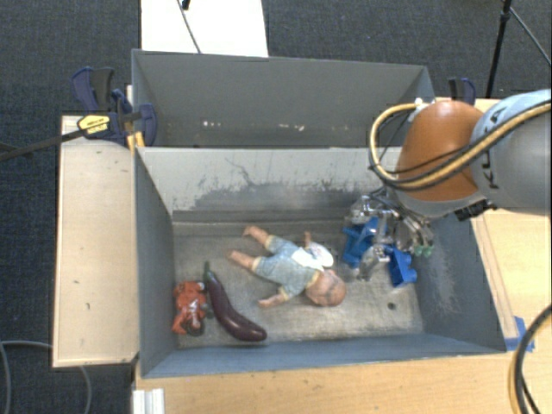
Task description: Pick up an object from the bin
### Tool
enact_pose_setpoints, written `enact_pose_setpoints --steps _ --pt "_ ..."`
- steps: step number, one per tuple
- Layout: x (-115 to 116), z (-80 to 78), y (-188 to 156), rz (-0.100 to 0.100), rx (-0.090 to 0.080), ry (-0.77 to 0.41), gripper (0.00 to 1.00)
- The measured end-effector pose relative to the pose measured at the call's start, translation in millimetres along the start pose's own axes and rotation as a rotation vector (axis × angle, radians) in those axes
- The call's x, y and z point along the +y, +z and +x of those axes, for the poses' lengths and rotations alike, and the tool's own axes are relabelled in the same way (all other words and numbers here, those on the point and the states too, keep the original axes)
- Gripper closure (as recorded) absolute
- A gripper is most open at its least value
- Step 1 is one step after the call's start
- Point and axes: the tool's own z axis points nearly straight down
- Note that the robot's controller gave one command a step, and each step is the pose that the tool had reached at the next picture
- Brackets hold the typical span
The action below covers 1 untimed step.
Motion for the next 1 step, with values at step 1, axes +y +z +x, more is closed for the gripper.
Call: enact_pose_setpoints --steps 1 --pt "-23.5 -12.9 17.9 -0.002 -0.007 0.090 1.00"
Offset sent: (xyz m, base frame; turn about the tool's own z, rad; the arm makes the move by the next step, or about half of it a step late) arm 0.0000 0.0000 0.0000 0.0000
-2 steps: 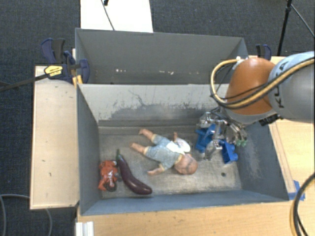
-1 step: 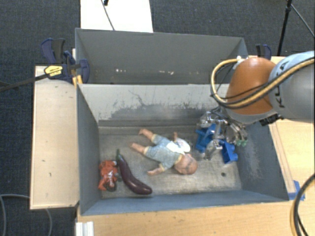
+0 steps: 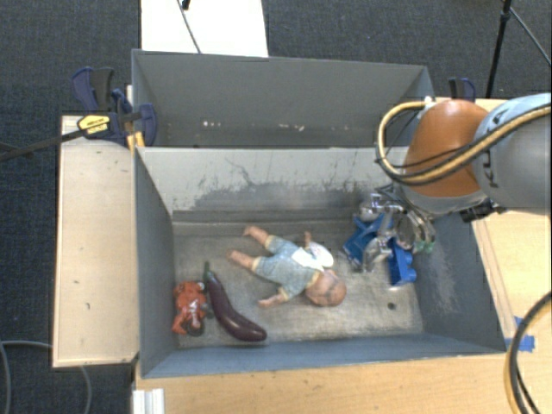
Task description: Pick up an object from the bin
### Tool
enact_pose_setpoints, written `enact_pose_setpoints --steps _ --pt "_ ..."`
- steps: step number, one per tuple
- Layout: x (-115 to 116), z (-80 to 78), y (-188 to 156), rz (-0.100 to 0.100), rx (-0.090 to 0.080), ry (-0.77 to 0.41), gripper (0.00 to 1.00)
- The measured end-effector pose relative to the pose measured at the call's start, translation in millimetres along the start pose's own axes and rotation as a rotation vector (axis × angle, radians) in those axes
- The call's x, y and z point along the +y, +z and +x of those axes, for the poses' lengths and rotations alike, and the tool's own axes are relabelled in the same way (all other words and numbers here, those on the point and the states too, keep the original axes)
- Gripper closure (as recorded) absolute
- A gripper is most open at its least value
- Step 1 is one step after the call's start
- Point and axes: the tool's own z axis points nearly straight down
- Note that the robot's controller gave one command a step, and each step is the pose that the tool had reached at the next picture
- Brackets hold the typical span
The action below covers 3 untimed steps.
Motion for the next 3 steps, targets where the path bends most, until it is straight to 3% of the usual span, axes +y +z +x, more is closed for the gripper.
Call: enact_pose_setpoints --steps 1,2,3 --pt "0.0 0.0 0.0 0.000 0.000 0.000 1.00" --pt "2.8 4.3 -82.7 0.002 0.007 -0.029 1.00" --pt "2.8 4.3 -82.7 0.002 0.008 -0.029 1.00"
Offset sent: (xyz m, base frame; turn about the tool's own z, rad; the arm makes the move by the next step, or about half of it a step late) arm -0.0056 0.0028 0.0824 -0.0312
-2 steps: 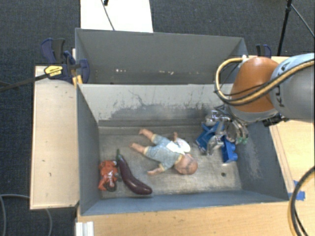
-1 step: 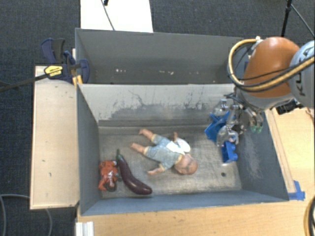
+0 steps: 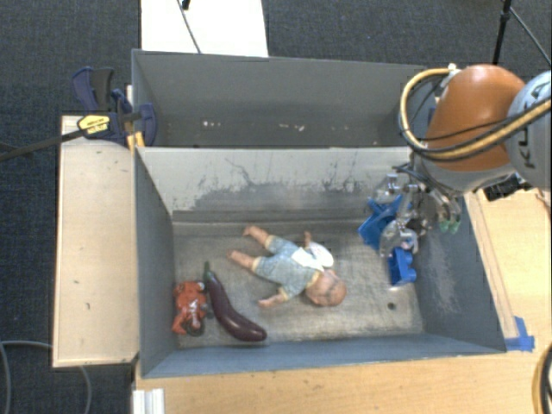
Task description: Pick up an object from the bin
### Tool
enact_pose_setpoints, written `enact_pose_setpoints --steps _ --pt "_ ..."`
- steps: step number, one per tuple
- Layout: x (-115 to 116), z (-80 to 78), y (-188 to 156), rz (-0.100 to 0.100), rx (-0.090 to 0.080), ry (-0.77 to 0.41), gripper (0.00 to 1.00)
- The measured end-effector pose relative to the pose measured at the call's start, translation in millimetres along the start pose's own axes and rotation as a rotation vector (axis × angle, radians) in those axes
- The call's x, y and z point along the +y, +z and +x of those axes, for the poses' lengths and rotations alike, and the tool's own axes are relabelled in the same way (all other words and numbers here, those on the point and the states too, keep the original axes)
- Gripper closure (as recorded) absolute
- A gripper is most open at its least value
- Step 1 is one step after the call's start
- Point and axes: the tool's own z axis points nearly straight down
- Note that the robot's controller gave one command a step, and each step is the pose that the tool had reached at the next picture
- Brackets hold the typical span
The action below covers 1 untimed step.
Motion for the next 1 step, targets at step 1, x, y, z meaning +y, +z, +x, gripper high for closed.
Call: enact_pose_setpoints --steps 1 --pt "8.3 6.9 -39.5 0.000 0.007 -0.013 1.00"
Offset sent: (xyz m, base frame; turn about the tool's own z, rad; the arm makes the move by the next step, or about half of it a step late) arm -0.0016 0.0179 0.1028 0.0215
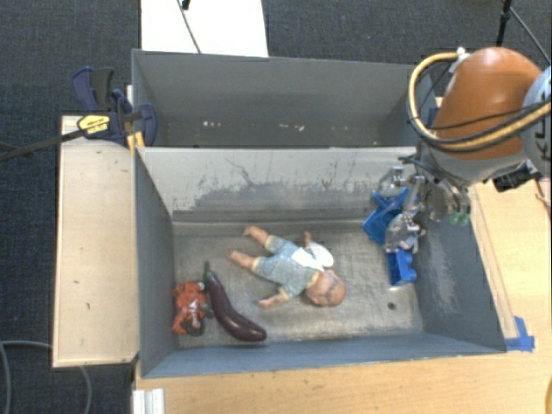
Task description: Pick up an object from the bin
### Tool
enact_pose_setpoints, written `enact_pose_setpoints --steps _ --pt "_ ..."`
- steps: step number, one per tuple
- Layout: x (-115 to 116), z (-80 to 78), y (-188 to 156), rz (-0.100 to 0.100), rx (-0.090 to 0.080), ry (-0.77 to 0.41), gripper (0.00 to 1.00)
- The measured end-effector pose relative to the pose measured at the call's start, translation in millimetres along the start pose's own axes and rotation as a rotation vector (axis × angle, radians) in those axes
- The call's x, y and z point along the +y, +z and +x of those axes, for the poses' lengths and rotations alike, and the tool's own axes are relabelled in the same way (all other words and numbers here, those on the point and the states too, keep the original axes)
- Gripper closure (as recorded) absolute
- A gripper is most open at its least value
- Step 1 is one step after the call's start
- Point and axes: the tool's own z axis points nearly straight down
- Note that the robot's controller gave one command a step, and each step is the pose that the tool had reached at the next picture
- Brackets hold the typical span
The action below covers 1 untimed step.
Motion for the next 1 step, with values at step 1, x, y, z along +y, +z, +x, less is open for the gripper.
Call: enact_pose_setpoints --steps 1 --pt "7.9 -4.7 -58.0 0.000 -0.007 0.030 1.00"
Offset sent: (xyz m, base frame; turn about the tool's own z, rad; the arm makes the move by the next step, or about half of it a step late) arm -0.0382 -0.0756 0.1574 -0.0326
